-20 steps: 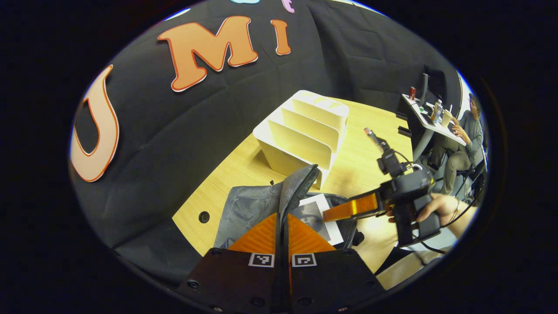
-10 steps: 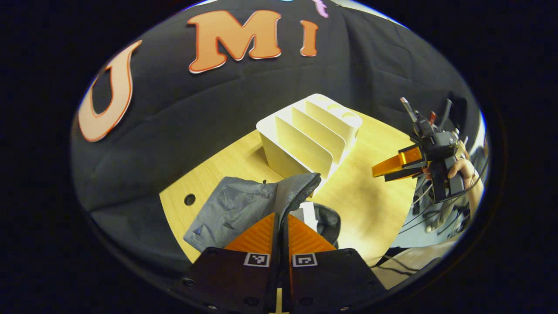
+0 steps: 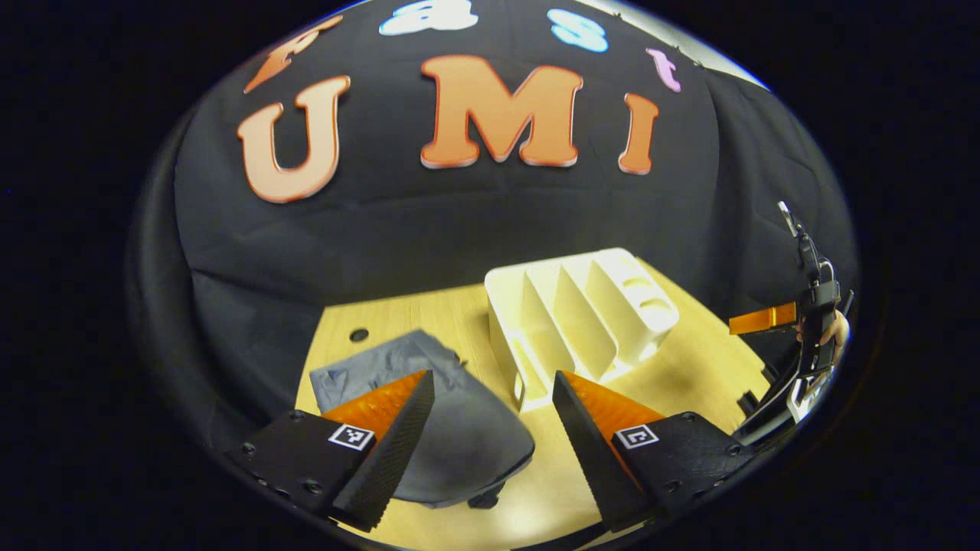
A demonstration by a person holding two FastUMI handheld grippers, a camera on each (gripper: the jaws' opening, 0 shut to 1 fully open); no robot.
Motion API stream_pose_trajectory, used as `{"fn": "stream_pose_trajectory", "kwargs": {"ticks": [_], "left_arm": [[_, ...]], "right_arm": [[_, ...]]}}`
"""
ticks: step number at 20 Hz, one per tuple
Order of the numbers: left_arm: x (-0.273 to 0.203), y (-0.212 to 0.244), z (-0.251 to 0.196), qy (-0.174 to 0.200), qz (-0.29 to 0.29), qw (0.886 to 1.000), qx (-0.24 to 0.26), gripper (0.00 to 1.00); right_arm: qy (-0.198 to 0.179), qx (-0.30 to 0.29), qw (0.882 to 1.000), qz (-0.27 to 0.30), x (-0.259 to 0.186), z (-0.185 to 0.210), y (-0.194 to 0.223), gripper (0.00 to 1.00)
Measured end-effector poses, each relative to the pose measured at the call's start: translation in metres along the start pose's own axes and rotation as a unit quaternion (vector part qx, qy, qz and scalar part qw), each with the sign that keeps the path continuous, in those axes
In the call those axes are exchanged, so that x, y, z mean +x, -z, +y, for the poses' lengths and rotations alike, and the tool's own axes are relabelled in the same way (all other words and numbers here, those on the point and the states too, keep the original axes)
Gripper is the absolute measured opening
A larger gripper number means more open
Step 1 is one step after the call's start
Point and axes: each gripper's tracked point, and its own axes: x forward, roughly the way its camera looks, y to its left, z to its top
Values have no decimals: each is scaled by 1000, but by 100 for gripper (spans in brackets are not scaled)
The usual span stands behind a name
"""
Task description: Open the schoolbag, grab two books from the bookshelf and put them into the schoolbag.
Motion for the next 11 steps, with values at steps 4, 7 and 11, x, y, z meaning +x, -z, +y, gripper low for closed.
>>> {"fn": "stream_pose_trajectory", "kwargs": {"ticks": [4, 7, 11], "left_arm": [[-41, -120, -33, -38, -199, 979, 15, 98], [-53, -150, -49, -27, -244, 969, -30, 98], [-68, -159, -46, -47, -266, 957, -103, 100]], "right_arm": [[-28, -69, 988, -136, -48, 26, -73, 98], [-41, -117, 968, -218, -96, 50, -104, 97], [-29, -197, 923, -329, -150, 73, -128, 97]]}}
